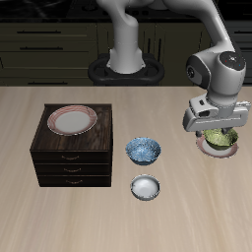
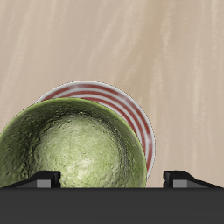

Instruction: Place the green bowl onto the plate that is on the left side of the table

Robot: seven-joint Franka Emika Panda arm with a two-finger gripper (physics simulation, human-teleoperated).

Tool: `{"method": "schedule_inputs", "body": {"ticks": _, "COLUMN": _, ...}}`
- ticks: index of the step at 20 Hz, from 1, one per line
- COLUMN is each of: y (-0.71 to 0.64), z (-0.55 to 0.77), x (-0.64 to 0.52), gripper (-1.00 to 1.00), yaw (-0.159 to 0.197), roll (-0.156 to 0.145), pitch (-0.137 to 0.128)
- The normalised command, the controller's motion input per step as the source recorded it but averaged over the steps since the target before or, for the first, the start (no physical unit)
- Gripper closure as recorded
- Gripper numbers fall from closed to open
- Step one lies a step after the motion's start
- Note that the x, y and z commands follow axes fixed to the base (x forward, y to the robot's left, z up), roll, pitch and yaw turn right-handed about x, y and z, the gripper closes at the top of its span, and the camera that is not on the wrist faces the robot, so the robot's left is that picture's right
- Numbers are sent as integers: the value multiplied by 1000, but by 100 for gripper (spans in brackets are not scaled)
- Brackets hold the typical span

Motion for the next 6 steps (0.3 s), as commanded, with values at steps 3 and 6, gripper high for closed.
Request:
{"method": "schedule_inputs", "body": {"ticks": 3, "y": -33, "z": 389, "x": -146, "gripper": -100, "yaw": -7, "roll": 3, "pitch": -74}}
{"method": "schedule_inputs", "body": {"ticks": 6, "y": 4, "z": 357, "x": -148, "gripper": -100, "yaw": -22, "roll": 20, "pitch": -46}}
